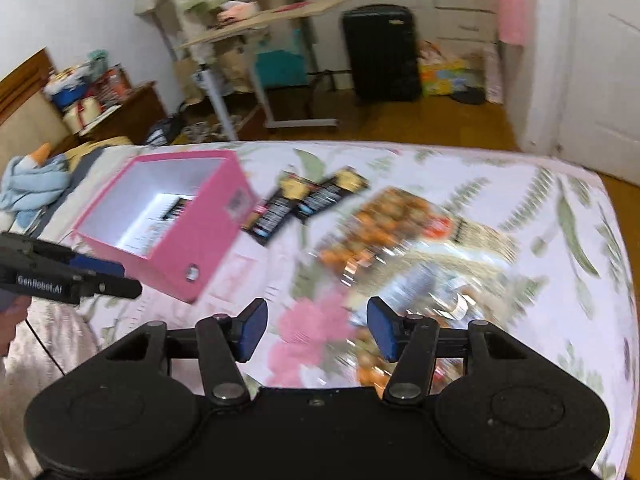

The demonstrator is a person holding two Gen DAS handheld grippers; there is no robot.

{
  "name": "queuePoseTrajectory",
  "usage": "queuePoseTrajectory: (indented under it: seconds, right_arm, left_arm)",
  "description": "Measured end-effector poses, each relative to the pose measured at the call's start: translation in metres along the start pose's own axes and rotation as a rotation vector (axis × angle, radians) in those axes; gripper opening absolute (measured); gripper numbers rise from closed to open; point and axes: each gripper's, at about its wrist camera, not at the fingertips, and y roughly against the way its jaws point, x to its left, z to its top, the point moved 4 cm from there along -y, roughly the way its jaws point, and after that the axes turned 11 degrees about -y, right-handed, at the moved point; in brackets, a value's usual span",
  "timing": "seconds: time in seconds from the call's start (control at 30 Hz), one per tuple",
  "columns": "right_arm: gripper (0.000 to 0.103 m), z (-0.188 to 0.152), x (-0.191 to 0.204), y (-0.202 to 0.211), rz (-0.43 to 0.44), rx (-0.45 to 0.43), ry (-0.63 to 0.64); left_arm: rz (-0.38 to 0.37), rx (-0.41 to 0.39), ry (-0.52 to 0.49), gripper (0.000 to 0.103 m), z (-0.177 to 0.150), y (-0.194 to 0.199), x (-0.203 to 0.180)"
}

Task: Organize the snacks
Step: 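Grasp the red-label clear nut bag with the left gripper while the right gripper grips it too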

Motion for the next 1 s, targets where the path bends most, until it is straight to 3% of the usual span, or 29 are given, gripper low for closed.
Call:
queuePoseTrajectory:
  seconds: [0.27, 0.47, 0.57, 0.63, 0.8, 1.0]
  right_arm:
    - [0.063, -0.037, -0.07, -0.029, -0.054, 0.023, -0.177]
    - [0.063, -0.064, -0.091, -0.059, -0.057, 0.047, -0.232]
    - [0.063, -0.071, -0.092, -0.066, -0.027, 0.045, -0.23]
    - [0.063, -0.074, -0.091, -0.069, -0.007, 0.039, -0.22]
    - [0.063, -0.077, -0.092, -0.078, -0.013, 0.031, -0.197]
    - [0.074, -0.075, -0.095, -0.081, 0.012, 0.002, -0.232]
  left_arm:
    - [-0.104, -0.022, -0.093, 0.05, 0.014, -0.07, -0.05]
    - [-0.16, -0.043, -0.196, 0.045, 0.027, -0.126, -0.08]
    - [-0.153, -0.057, -0.242, 0.045, 0.034, -0.149, -0.091]
    - [-0.155, -0.024, -0.284, 0.045, 0.037, -0.164, -0.099]
    - [-0.24, -0.028, -0.238, 0.045, 0.045, -0.176, -0.102]
    - [-0.356, 0.048, -0.161, 0.047, 0.049, -0.189, -0.103]
